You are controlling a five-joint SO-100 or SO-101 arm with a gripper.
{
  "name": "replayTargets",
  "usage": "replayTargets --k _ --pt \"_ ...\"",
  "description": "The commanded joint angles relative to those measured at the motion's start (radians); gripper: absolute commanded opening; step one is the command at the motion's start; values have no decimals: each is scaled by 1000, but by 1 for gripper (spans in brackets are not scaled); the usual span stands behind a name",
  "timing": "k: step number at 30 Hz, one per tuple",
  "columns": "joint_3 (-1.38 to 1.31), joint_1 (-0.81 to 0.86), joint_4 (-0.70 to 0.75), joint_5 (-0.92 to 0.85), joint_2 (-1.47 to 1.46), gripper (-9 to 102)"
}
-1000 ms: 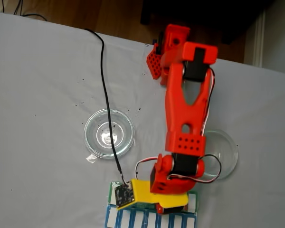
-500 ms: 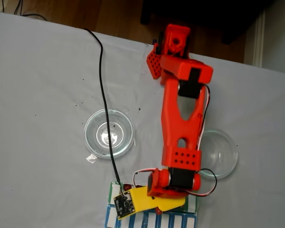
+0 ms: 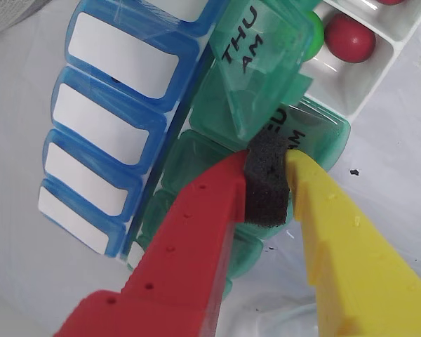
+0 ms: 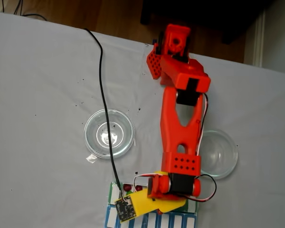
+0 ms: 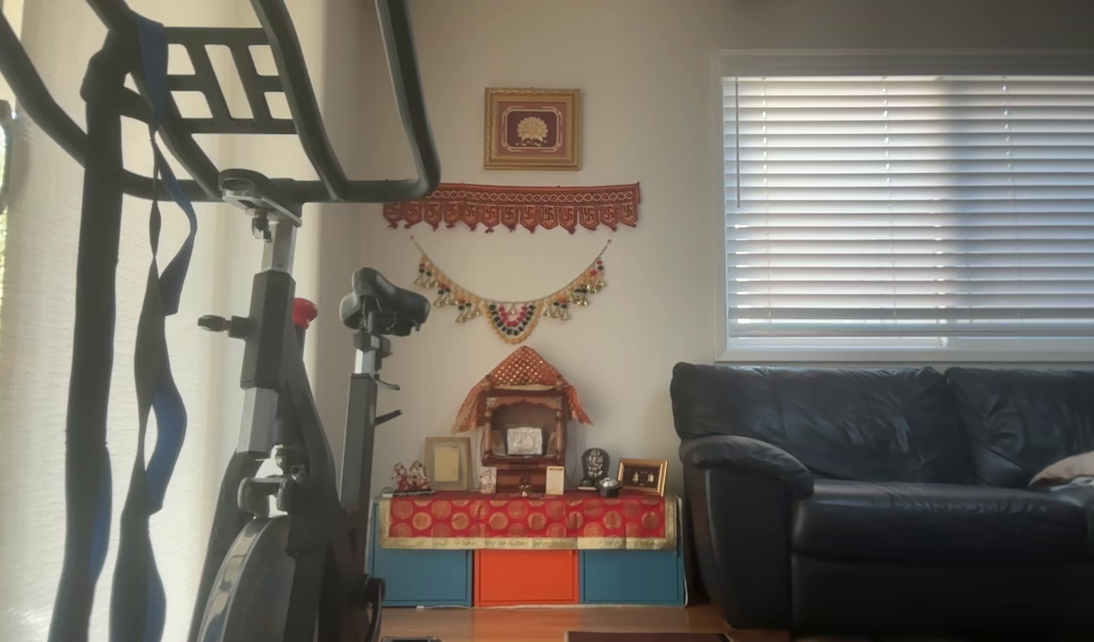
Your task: Sort medicines into box.
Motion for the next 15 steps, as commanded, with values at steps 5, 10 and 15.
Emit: replayTargets --k 5,10,15 --pt "112 5 -141 91 264 1" --pt "195 6 -253 178 354 1" --pt "249 31 -359 225 402 1"
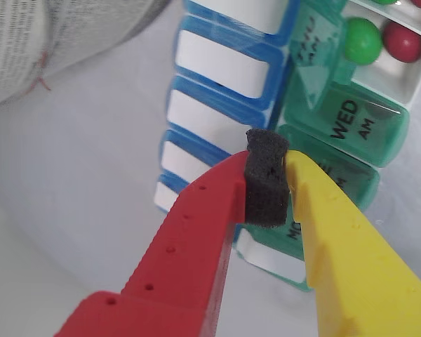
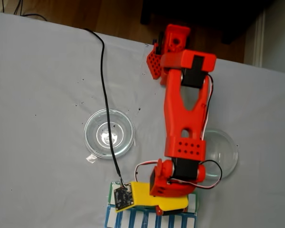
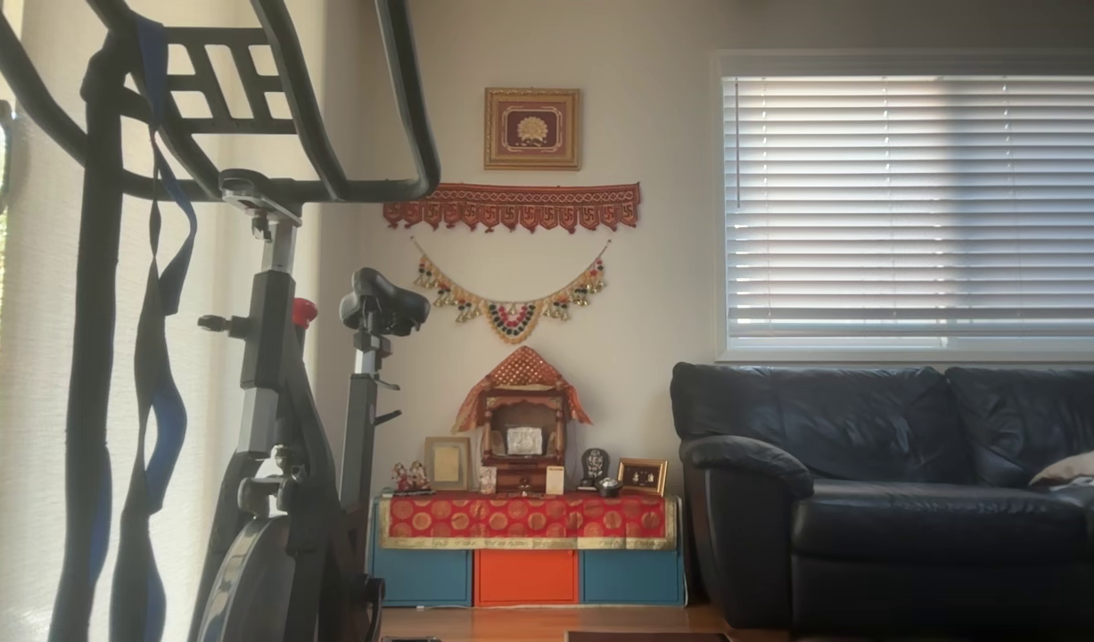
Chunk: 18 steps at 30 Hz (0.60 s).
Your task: Sort medicines into box.
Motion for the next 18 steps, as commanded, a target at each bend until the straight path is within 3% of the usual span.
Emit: replayTargets --k 1,11,18 --pt "-8 29 -75 18 144 1" --pt "-25 67 -117 -46 100 1" --pt "-75 74 -35 -95 66 1"
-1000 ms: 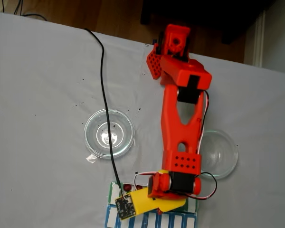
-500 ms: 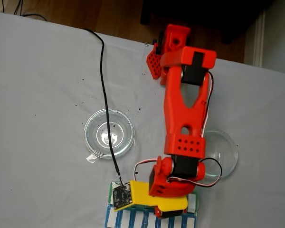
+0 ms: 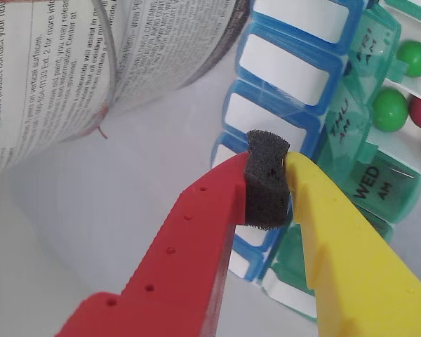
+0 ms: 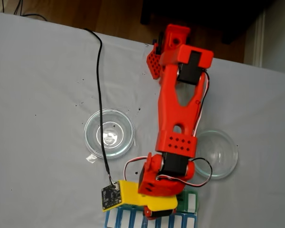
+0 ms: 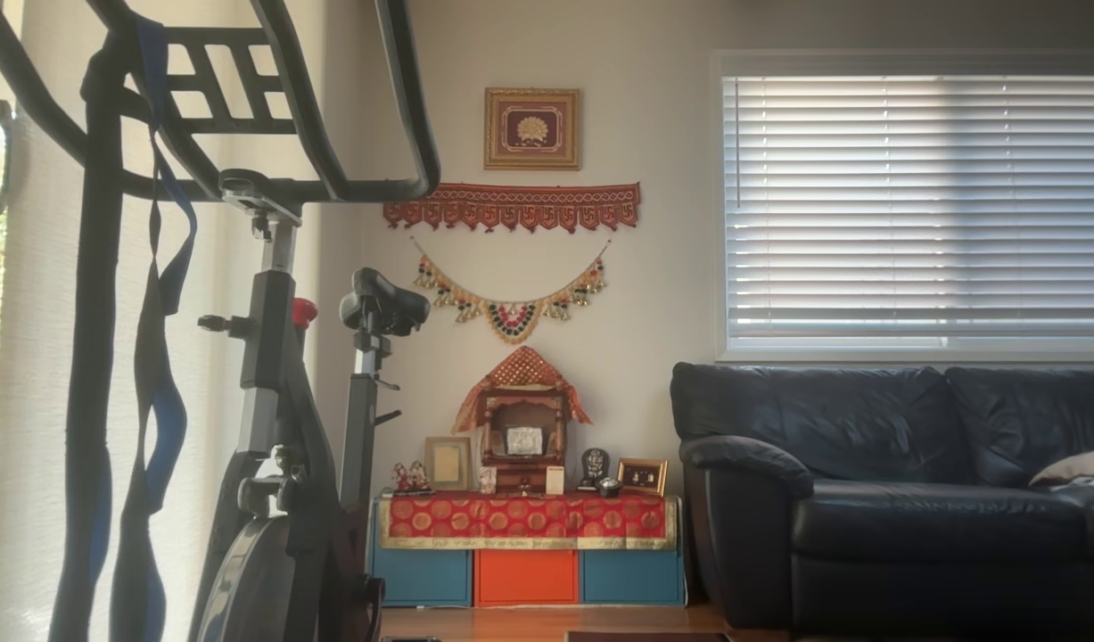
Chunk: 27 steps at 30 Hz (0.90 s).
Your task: Sort medicines into box.
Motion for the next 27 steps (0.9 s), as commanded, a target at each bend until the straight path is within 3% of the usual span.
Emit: replayTargets --k 1,27 --pt "-100 11 21 -29 40 1" --pt "-393 15 341 -262 -310 1"
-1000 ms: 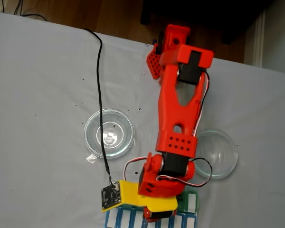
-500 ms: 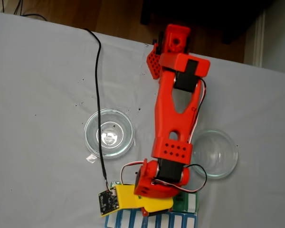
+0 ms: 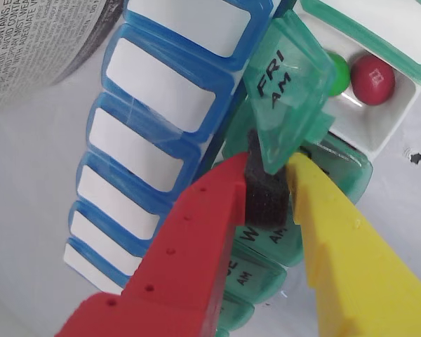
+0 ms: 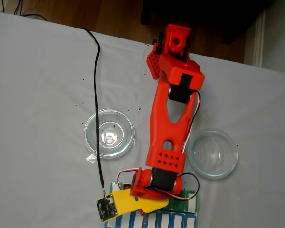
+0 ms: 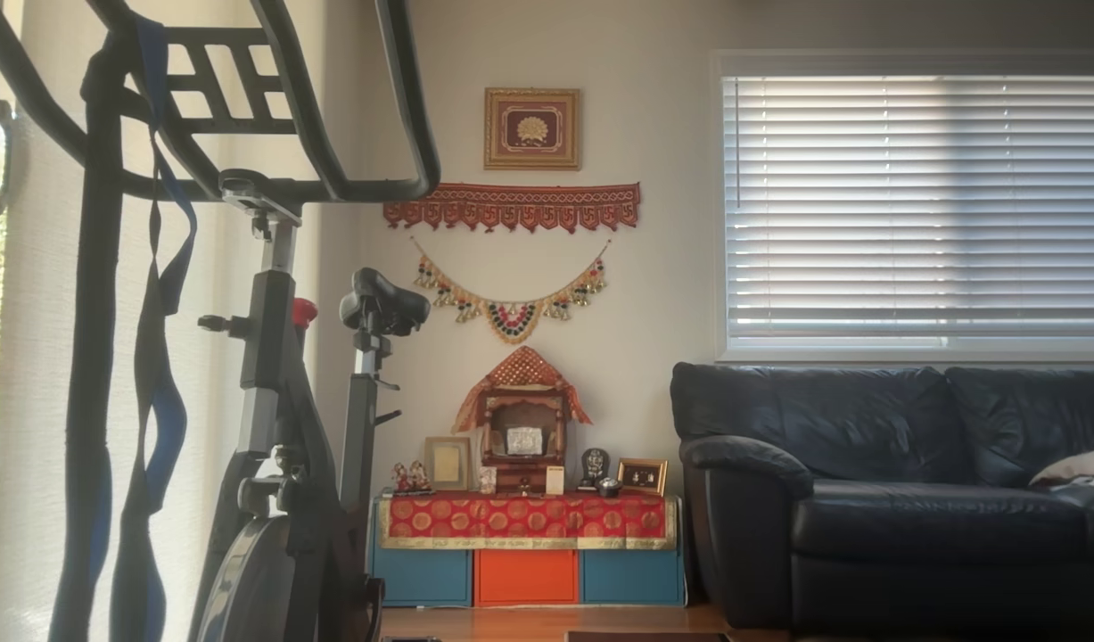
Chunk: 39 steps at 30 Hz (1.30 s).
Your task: Sort medicines into box.
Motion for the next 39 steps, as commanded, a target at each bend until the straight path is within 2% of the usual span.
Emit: replayTargets --k 1,5,14,20,25,27,31,39 --pt "-92 -20 57 -20 -12 1" --pt "-126 -28 107 -32 -54 1" --pt "-370 -29 342 -69 -229 1" --pt "-410 -28 379 -54 -229 1" --pt "-391 -32 426 -9 -115 1" --pt "-347 -37 400 12 -48 1" --pt "-206 -29 259 80 107 1" --pt "-173 0 155 252 221 1"
